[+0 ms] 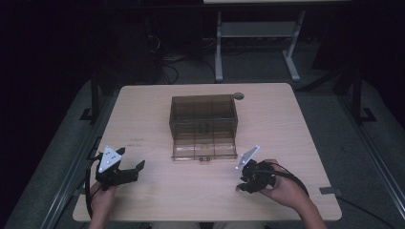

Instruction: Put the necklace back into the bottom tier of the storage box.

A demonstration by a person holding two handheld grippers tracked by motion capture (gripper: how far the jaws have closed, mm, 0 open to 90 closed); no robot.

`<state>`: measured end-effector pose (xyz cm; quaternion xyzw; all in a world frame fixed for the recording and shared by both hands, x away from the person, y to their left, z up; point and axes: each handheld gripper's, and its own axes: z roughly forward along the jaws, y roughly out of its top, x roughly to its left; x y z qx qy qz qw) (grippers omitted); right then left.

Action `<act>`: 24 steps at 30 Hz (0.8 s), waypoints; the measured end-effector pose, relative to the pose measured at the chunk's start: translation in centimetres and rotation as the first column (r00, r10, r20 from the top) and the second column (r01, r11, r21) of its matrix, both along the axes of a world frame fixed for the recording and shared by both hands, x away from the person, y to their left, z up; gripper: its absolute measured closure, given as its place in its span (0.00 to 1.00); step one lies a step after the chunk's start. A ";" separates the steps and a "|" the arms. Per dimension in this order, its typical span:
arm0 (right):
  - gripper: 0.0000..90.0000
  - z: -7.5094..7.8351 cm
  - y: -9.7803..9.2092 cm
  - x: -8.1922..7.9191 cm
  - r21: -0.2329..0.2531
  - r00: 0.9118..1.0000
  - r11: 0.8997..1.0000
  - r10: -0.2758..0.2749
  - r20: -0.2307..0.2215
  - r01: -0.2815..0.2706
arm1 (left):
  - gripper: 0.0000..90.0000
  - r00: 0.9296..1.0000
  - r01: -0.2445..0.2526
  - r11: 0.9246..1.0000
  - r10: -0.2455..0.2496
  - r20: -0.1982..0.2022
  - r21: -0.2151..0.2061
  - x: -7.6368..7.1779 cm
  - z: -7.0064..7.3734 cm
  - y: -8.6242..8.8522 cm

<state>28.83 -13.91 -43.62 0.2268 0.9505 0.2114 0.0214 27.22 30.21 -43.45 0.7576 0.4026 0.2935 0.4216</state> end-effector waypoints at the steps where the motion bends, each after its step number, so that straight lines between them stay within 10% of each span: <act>1: 0.73 0.0 0.0 0.0 0.000 1.000 1.000 0.000 0.000 0.000 | 0.14 1.000 0.000 1.000 0.000 0.000 0.000 0.0 0.0 0.0; 24: 0.91 -0.7 1.0 -0.4 -0.043 1.000 0.999 -0.012 0.013 0.012 | 0.14 1.000 0.007 1.000 -0.007 -0.001 -0.005 0.0 0.1 -0.1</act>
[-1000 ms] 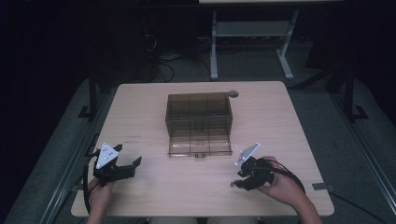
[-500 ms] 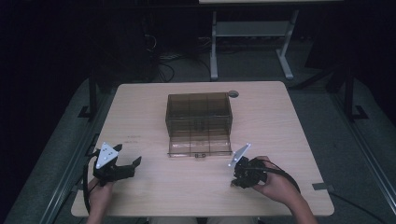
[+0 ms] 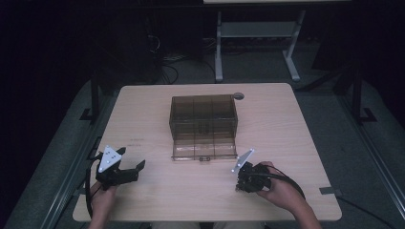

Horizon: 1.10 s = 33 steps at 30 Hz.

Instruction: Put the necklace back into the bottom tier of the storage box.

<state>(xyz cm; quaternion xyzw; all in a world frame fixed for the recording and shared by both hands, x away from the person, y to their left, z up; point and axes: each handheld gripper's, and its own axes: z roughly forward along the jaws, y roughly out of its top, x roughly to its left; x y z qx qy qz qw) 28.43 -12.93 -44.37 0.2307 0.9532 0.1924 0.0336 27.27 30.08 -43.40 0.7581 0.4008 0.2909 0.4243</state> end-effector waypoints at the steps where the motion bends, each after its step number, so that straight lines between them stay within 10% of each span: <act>1: 0.93 0.0 0.0 0.0 0.005 1.000 1.000 0.000 -0.001 0.000 | 0.14 1.000 -0.001 1.000 0.001 0.006 0.001 0.0 0.0 0.0; 33: 0.99 1.8 -1.8 -0.2 0.111 1.000 0.993 -0.027 0.000 0.027 | 0.14 1.000 -0.002 1.000 0.002 0.006 0.001 0.1 0.0 0.0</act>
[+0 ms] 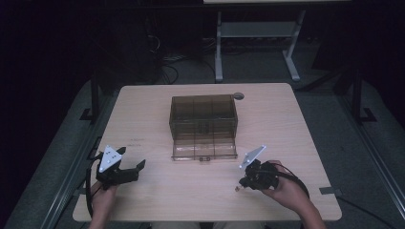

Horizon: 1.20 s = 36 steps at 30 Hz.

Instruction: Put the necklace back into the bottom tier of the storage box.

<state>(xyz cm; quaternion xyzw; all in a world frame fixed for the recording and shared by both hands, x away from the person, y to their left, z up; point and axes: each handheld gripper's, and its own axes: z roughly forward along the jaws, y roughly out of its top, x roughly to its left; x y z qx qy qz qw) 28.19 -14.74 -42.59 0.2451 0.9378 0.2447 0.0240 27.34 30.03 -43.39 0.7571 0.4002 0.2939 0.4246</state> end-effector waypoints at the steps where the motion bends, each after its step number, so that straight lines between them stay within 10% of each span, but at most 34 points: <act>1: 0.99 0.0 0.0 0.0 0.000 1.000 1.000 0.000 0.000 0.000 | 0.14 1.000 0.000 1.000 0.000 0.000 0.000 0.0 0.0 0.0; 36: 0.99 5.1 1.4 2.3 0.019 0.999 0.999 0.043 0.025 -0.043 | 0.14 1.000 -0.011 1.000 0.011 -0.002 -0.005 -0.2 0.0 0.2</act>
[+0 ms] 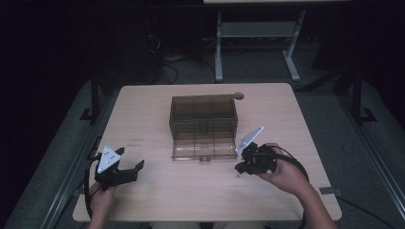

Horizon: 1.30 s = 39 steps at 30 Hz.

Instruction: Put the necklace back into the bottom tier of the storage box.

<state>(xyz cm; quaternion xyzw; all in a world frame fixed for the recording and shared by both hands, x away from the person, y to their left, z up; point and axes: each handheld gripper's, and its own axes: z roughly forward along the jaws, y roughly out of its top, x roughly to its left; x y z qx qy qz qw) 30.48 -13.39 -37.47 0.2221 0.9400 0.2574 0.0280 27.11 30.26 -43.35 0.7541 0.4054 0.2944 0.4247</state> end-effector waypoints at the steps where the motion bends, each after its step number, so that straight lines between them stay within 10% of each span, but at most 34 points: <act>1: 0.99 0.1 0.1 0.1 -0.002 1.000 1.000 -0.002 -0.004 0.002 | 0.14 1.000 -0.003 1.000 0.003 -0.001 -0.005 0.0 0.0 0.0; 39: 0.99 1.4 2.4 4.0 0.017 1.000 1.000 0.013 -0.024 -0.012 | 0.14 1.000 -0.002 1.000 0.002 -0.003 -0.008 0.1 0.0 0.2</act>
